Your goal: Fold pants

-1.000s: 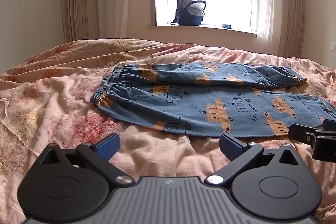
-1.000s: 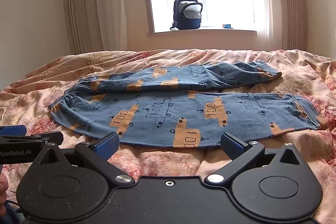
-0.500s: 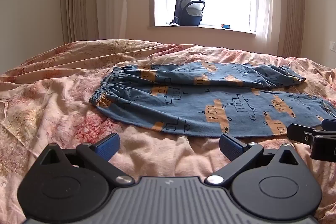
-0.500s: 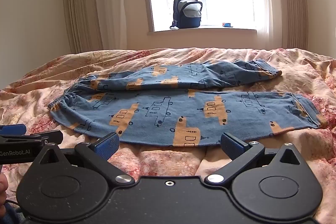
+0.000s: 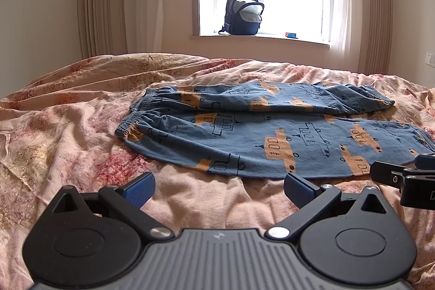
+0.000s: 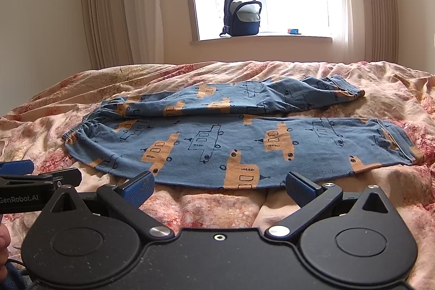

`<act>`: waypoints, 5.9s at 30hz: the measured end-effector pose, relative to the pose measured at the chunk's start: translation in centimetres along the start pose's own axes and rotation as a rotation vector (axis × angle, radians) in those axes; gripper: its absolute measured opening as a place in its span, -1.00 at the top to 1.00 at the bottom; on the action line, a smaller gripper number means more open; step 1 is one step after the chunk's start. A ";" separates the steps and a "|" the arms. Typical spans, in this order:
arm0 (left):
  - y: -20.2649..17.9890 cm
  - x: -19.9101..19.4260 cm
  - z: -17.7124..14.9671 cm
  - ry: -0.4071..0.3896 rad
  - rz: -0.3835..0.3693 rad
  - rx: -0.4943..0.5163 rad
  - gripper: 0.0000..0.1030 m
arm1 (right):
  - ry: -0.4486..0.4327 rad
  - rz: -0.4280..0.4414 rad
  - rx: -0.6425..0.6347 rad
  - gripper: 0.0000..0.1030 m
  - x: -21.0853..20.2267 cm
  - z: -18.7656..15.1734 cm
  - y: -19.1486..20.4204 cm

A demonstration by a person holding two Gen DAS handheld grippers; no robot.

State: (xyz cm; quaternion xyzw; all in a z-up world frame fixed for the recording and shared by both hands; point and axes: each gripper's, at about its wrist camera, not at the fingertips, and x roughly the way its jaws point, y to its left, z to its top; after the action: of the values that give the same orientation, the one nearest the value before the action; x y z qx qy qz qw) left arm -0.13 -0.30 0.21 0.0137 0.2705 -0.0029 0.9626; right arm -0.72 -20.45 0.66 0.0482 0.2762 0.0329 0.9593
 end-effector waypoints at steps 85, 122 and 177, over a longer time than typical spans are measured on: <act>0.0 0.4 0.0 0.026 -0.009 -0.006 -1.00 | 0.023 0.009 0.011 -0.99 0.5 -0.3 0.0; 10.2 35.1 20.7 0.328 -0.178 0.243 -1.00 | 0.248 0.455 -0.667 -0.99 33.1 21.6 -2.3; 13.7 41.0 23.8 0.354 -0.160 0.241 -0.35 | 0.194 0.433 -0.501 -0.26 45.3 26.7 1.0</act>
State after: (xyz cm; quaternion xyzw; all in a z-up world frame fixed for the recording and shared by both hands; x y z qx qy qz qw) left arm 47.45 12.84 -0.49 0.1075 0.4330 -0.1094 0.8882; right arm 51.80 -17.42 -0.55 -0.1348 0.3330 0.3070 0.8813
